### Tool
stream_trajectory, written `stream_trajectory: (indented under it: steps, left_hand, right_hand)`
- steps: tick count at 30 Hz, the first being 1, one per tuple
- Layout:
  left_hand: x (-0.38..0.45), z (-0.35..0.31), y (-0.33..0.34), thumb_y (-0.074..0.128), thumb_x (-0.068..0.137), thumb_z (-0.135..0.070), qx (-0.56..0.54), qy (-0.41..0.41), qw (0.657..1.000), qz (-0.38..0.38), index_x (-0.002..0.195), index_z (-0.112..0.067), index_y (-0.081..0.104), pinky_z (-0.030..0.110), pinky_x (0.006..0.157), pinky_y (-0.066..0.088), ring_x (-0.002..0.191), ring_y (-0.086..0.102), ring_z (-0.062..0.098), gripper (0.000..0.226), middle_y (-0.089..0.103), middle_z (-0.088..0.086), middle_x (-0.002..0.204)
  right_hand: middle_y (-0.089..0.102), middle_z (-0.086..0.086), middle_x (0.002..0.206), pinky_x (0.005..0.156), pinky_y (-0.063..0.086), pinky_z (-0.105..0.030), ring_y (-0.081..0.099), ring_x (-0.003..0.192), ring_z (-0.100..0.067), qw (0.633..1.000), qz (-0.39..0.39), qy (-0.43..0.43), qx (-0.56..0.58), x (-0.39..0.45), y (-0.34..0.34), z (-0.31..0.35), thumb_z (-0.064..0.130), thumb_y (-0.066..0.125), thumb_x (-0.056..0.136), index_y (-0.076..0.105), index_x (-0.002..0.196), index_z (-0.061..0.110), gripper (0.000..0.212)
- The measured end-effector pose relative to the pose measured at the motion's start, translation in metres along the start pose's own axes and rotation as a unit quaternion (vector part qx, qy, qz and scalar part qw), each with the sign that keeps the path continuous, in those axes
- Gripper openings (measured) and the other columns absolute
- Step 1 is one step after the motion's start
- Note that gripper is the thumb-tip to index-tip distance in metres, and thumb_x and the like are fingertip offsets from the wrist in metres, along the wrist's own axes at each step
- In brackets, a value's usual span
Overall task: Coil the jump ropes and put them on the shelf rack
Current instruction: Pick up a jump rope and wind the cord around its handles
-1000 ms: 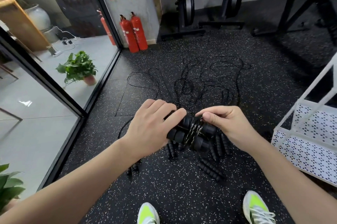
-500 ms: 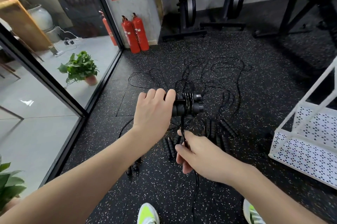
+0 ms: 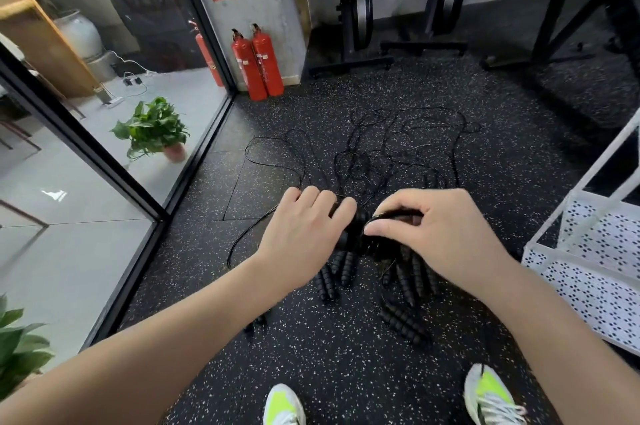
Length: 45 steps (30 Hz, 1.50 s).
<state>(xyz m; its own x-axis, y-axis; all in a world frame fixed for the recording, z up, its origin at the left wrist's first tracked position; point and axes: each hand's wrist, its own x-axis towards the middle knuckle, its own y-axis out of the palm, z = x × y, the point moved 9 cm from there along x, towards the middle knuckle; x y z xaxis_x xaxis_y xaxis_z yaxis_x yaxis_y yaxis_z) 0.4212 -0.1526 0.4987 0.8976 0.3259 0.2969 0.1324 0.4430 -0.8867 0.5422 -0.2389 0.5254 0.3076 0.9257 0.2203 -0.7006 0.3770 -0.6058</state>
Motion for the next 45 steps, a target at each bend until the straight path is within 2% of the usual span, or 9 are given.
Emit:
stream_trajectory:
  steps: [5,11,15,20,23,28,31,36,45]
  left_hand:
    - [-0.004,-0.010,-0.015,0.035,0.079,-0.012,-0.050,0.048,0.997,-0.039,0.123,-0.012,0.059,0.046,0.071,0.046,0.084,0.059,0.031,0.049,0.063,0.006,0.100]
    - [-0.012,-0.015,-0.032,0.061,0.079,-0.004,-0.070,0.083,0.986,-0.126,0.120,-0.012,0.057,0.045,0.071,0.048,0.084,0.062,0.030,0.042,0.065,0.007,0.102]
    - [-0.014,-0.015,-0.032,0.066,0.079,-0.002,-0.068,0.076,0.984,-0.148,0.119,-0.013,0.059,0.046,0.071,0.048,0.084,0.062,0.030,0.042,0.066,0.006,0.101]
    - [-0.008,-0.007,-0.035,0.066,0.078,-0.005,-0.122,-0.001,0.982,-0.147,0.115,-0.011,0.070,0.045,0.071,0.047,0.086,0.063,0.030,0.038,0.068,0.004,0.104]
    - [-0.002,0.000,-0.035,0.063,0.073,-0.008,-0.145,-0.052,0.979,-0.131,0.118,-0.013,0.066,0.043,0.074,0.046,0.089,0.062,0.029,0.045,0.068,0.002,0.105]
    - [0.012,0.015,-0.018,0.075,0.068,-0.015,-0.069,-0.138,0.987,-0.033,0.118,-0.015,0.063,0.042,0.072,0.042,0.085,0.059,0.031,0.051,0.064,0.003,0.098]
    - [0.017,0.018,-0.006,0.073,0.071,-0.008,0.003,-0.138,0.990,0.017,0.114,-0.014,0.060,0.041,0.071,0.042,0.084,0.058,0.030,0.046,0.061,0.004,0.095]
    - [0.018,0.017,0.000,0.071,0.072,-0.008,0.049,-0.111,0.992,0.038,0.107,-0.014,0.058,0.038,0.068,0.039,0.080,0.056,0.027,0.038,0.060,0.003,0.090]
    - [0.007,-0.002,-0.008,0.060,0.076,-0.007,0.038,-0.021,0.999,-0.022,0.105,-0.011,0.061,0.039,0.065,0.041,0.073,0.054,0.028,0.030,0.058,0.003,0.085]
  right_hand:
    - [0.074,0.013,0.090,0.080,0.048,-0.018,0.066,0.086,-0.005,0.989,-0.007,0.012,0.147,0.013,-0.003,-0.023,0.033,0.088,0.068,0.081,0.084,0.030,0.018]
    - [0.073,-0.013,0.080,0.070,0.051,-0.027,0.059,0.071,-0.019,0.943,0.029,0.041,0.328,0.016,0.018,-0.057,0.021,0.082,0.074,0.081,0.084,0.010,0.015]
    - [0.069,-0.028,0.087,0.078,0.051,-0.042,0.058,0.079,-0.029,0.921,0.029,0.079,0.381,0.012,0.035,-0.075,0.046,0.089,0.069,0.081,0.089,0.011,0.040]
    - [0.069,-0.007,0.078,0.073,0.052,-0.029,0.062,0.073,-0.015,0.890,0.046,0.119,0.439,0.001,0.070,-0.073,0.009,0.070,0.091,0.075,0.081,0.006,0.011]
    - [0.068,-0.012,0.079,0.067,0.053,-0.033,0.060,0.068,-0.020,0.874,0.055,0.175,0.450,-0.011,0.094,-0.072,0.009,0.055,0.100,0.072,0.093,0.004,0.019]
    - [0.073,-0.003,0.084,0.080,0.059,-0.042,0.069,0.070,-0.022,0.924,0.175,0.147,0.307,-0.030,0.112,-0.029,0.028,0.038,0.110,0.055,0.124,0.020,0.024]
    - [0.074,-0.004,0.084,0.074,0.057,-0.033,0.069,0.063,-0.018,0.954,0.215,0.117,0.171,-0.038,0.112,-0.008,0.028,0.043,0.107,0.052,0.115,0.022,0.013]
    - [0.059,-0.003,0.062,0.047,0.038,-0.032,0.042,0.045,-0.012,0.989,0.112,0.086,0.031,-0.031,0.074,0.003,0.034,0.046,0.104,0.049,0.079,0.016,0.031]
    - [0.063,0.021,0.066,0.064,0.046,-0.024,0.059,0.067,0.001,0.987,-0.008,0.021,-0.157,-0.014,0.001,0.023,0.061,0.066,0.085,0.069,0.089,0.039,0.022]
